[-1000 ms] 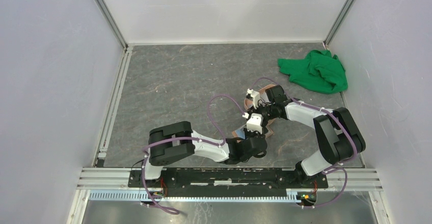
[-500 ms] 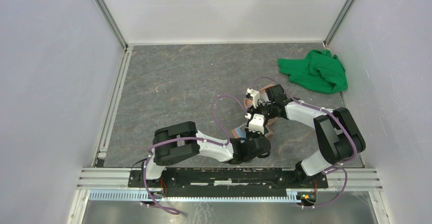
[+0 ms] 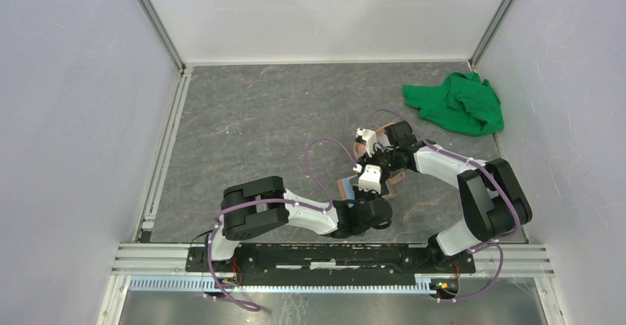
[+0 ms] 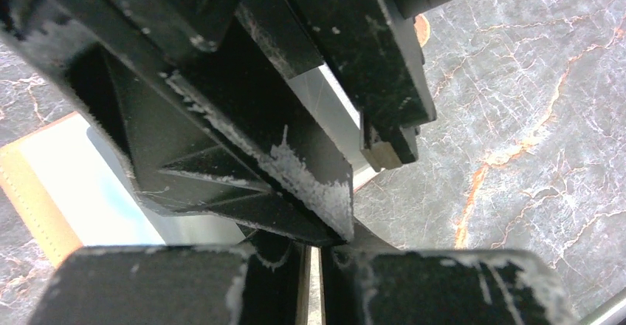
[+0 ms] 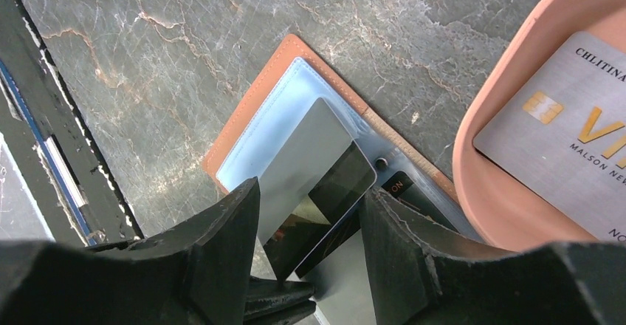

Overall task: Put the credit cards into the card holder
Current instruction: Insert the credit card into the card holder.

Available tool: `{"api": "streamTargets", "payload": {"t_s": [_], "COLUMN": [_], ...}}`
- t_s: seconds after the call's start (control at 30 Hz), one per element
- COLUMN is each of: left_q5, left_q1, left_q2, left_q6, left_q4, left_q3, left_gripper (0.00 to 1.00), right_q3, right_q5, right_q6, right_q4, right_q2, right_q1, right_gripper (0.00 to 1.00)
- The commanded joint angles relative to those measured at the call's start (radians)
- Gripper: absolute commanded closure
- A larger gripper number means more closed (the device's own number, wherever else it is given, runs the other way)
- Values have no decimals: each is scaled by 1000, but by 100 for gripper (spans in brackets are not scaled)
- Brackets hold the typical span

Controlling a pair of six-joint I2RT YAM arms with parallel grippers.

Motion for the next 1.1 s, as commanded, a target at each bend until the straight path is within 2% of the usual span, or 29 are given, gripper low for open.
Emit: {"api": "streamTargets", "payload": {"t_s": [0.0, 0.23, 0.5, 0.83, 1.07], "left_q5": [-100, -125, -129, -118, -82], "left_q1": [14, 15, 16, 22, 24], "left_q2": [-38, -39, -31, -45, -85], "left_q6": [-28, -33, -12, 5, 35], "left_q4": [-54, -81, -79, -67, -44], "left_q3": [-14, -14, -6, -13, -23], "left_gripper": [88, 89, 89, 89, 88], "right_q3": [29, 11, -24, 32, 51], "right_q5": [21, -117, -161, -158, -168], "right_q6": [-33, 2, 45, -87, -158], "right_q4": [-56, -81, -58, -196, -199], "right_q2": [-27, 4, -18, -32, -81], "right_q1": [3, -49, -105, -182, -189], "right_gripper": [41, 36, 36, 35, 39]}}
